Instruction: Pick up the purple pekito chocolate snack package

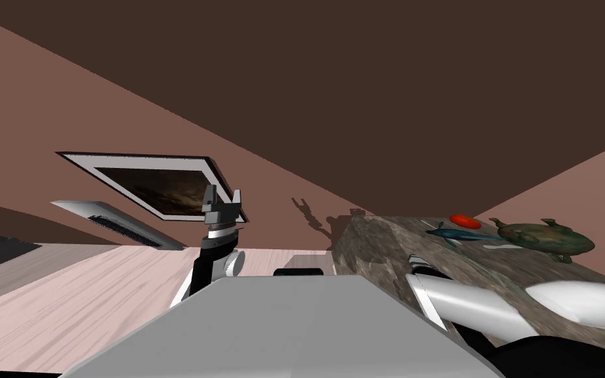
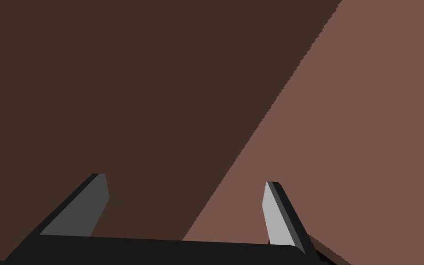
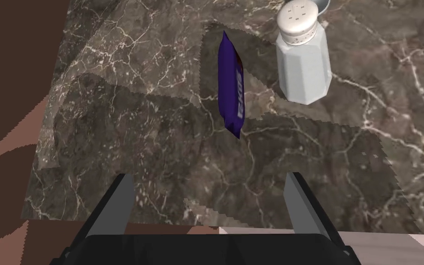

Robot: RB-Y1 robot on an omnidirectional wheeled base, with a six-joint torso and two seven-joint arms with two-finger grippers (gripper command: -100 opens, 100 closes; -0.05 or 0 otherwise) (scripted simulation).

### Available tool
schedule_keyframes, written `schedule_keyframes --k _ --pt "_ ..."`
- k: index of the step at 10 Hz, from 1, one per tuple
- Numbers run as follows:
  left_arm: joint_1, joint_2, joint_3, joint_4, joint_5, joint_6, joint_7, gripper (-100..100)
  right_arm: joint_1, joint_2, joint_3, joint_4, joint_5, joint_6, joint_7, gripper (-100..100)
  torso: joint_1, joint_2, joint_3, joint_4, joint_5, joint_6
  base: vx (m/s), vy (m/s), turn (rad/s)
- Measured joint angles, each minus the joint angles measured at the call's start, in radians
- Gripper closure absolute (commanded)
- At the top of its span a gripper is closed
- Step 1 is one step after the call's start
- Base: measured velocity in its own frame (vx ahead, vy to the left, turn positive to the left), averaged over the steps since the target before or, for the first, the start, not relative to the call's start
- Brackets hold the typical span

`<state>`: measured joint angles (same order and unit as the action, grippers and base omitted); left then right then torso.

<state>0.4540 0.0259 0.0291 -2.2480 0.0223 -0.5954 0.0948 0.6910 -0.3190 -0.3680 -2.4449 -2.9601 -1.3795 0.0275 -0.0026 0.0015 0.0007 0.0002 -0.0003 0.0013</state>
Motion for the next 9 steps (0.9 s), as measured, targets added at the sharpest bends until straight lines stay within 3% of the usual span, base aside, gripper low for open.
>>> schedule_keyframes --k 9 --pt "0.0 0.0 0.0 0.0 0.0 0.0 0.0 0 0.008 -0.054 -0.028 -0.011 -0.254 -0.069 -0.019 -100 -0.002 0.001 0.0 0.0 0.0 0.0 -0.005 -0.051 0.059"
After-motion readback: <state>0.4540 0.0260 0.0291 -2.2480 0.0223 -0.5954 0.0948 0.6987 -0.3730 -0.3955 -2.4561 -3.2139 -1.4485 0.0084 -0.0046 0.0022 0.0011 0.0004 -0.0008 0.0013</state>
